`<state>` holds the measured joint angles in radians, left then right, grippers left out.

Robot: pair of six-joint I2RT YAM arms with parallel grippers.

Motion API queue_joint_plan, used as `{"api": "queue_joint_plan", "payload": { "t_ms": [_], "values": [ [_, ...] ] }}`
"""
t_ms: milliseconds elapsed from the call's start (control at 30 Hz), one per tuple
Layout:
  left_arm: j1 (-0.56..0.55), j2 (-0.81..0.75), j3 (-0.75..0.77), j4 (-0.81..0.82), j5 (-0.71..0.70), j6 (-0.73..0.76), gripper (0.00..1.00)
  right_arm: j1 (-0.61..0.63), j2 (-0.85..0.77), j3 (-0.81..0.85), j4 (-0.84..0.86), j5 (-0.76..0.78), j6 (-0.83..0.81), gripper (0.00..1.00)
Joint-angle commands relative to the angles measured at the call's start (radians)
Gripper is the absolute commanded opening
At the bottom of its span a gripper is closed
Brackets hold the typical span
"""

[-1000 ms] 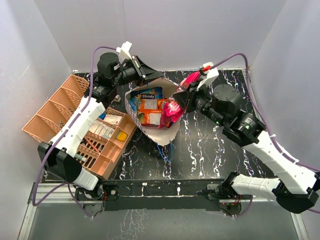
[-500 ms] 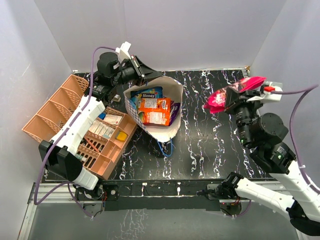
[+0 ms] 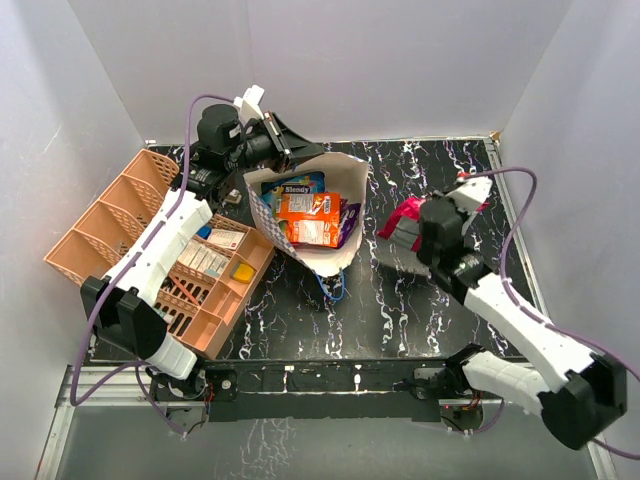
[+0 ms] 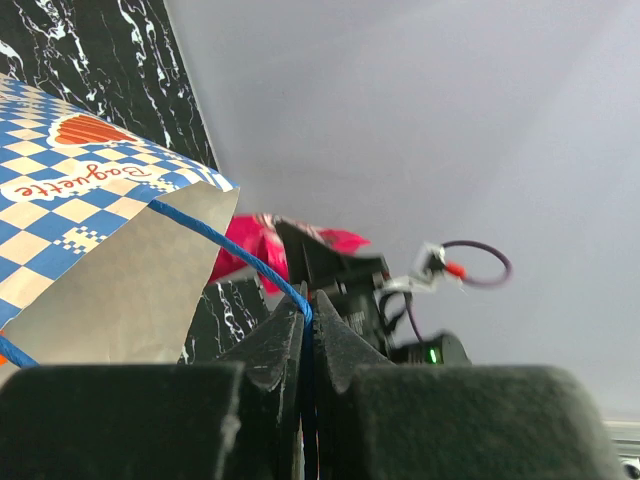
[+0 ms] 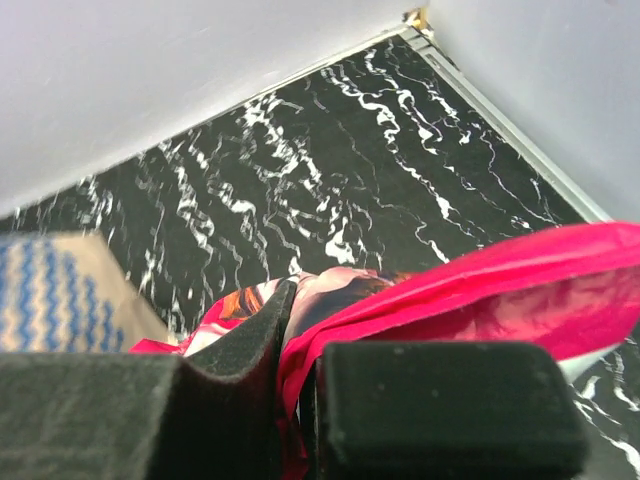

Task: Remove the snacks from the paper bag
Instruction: Place the snack at the center of the board.

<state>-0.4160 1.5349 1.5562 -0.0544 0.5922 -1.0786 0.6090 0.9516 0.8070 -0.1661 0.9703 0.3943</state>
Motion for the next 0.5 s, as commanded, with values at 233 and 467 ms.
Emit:
{"api": "queue_joint_plan", "payload": {
  "t_ms": [233, 467],
  "values": [
    [0.005, 0.018, 0.078, -0.007, 0.027, -0.015, 0.0, -0.531, 0.548, 0.356, 0.303, -0.551, 0.301, 0.07],
    [0.005, 0.016, 0.077, -0.019, 0.035, -0.019, 0.0, -0.75, 0.699, 0.436, 0.237, -0.681, 0.514, 0.07]
  ]
}}
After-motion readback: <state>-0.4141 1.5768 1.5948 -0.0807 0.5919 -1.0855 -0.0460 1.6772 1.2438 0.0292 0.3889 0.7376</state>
